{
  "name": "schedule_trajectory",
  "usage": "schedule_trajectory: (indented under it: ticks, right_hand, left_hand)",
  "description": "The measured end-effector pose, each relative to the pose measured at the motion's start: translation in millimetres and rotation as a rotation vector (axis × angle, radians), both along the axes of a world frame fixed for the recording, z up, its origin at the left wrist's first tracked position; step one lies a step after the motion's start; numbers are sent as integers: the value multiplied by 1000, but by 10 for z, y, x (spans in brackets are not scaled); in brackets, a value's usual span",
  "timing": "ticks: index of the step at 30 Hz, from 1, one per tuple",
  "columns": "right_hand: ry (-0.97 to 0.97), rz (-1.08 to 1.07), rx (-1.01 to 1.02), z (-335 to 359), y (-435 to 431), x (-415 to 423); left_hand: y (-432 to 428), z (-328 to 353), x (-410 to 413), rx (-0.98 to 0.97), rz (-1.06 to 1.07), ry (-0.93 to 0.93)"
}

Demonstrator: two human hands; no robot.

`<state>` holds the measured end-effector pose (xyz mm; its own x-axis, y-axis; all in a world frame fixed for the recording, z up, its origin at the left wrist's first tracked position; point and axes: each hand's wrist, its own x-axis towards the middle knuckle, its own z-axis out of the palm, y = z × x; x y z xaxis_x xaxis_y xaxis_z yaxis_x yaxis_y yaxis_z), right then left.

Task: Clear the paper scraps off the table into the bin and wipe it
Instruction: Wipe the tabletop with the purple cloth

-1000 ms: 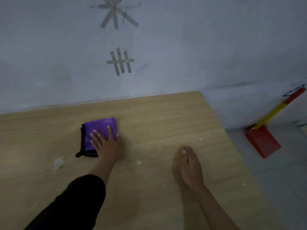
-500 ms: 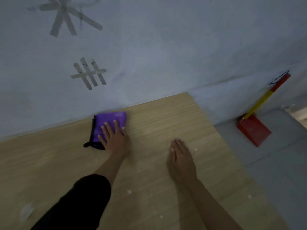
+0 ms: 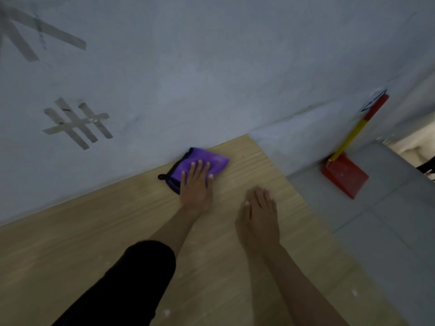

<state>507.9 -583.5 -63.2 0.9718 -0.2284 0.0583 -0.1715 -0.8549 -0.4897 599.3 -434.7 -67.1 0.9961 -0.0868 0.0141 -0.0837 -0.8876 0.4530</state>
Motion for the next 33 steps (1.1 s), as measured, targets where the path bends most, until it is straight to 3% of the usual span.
schedule_trajectory:
  ticks: [7, 12, 17, 24, 26, 28, 30, 33]
  right_hand:
    - [-4, 31, -7, -137, -48, 79]
    - [-46, 17, 295, 27, -148, 36]
    - [-85, -67, 500, 129, -371, -133]
    - [-218, -226, 483, 200, -399, -276]
    - [-290, -278, 356, 238, -362, -333]
    - [-280, -177, 307, 254, -328, -452]
    - [-126, 34, 325, 204, -256, -680]
    - [16, 247, 55, 7, -165, -1209]
  left_hand:
    - [-444, 50, 507, 51, -120, 78]
    - [-824, 173, 405, -8, -545, 222]
    - [-565, 74, 478, 30, -208, 156]
    - [-608, 124, -136, 50, -360, 181]
    - [-712, 161, -558, -145, -400, 249]
    - [-754, 218, -967, -624, -319, 457]
    - [-724, 261, -1305, -966, -109, 506]
    - [-594, 299, -1697, -918, 138, 226]
